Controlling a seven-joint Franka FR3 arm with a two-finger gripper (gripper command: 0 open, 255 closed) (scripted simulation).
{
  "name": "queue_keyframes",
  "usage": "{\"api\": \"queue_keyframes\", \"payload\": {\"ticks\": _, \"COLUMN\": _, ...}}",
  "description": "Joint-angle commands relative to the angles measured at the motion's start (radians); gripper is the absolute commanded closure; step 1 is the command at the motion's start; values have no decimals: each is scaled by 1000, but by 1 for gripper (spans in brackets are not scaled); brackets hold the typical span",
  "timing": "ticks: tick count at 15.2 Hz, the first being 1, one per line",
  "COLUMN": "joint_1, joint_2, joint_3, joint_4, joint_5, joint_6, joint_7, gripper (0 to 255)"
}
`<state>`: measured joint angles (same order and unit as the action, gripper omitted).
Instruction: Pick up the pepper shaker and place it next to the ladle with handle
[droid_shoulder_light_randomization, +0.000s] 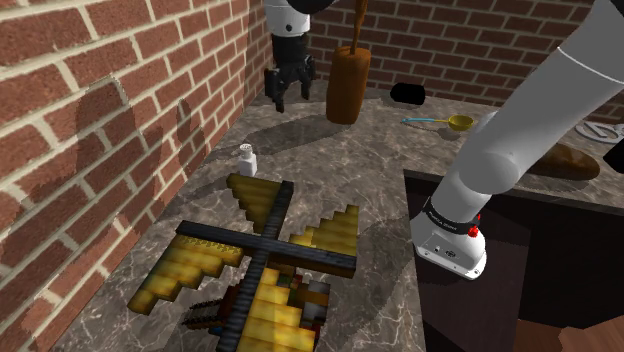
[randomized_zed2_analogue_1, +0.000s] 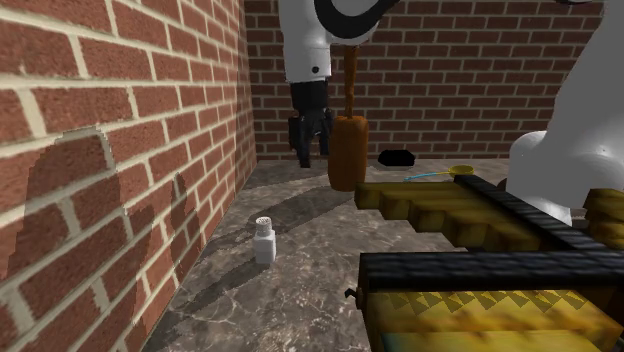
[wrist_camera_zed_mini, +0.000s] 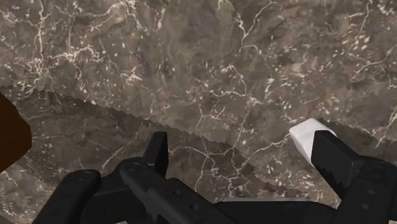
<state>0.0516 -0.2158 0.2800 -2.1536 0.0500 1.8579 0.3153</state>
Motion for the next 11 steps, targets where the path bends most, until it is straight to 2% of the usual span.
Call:
{"api": "queue_keyframes", "payload": {"ticks": 1, "joint_1": 6, "joint_2": 84, "joint_3": 19, "joint_4": 46, "joint_5": -14, "joint_6": 21, "joint_7": 24, "gripper": 0}}
{"api": "queue_keyframes", "payload": {"ticks": 11, "joint_1": 84, "joint_2": 490, "joint_3": 77, "joint_4": 338, "joint_5": -119, "joint_6": 46, "joint_7": 154, "gripper": 0}}
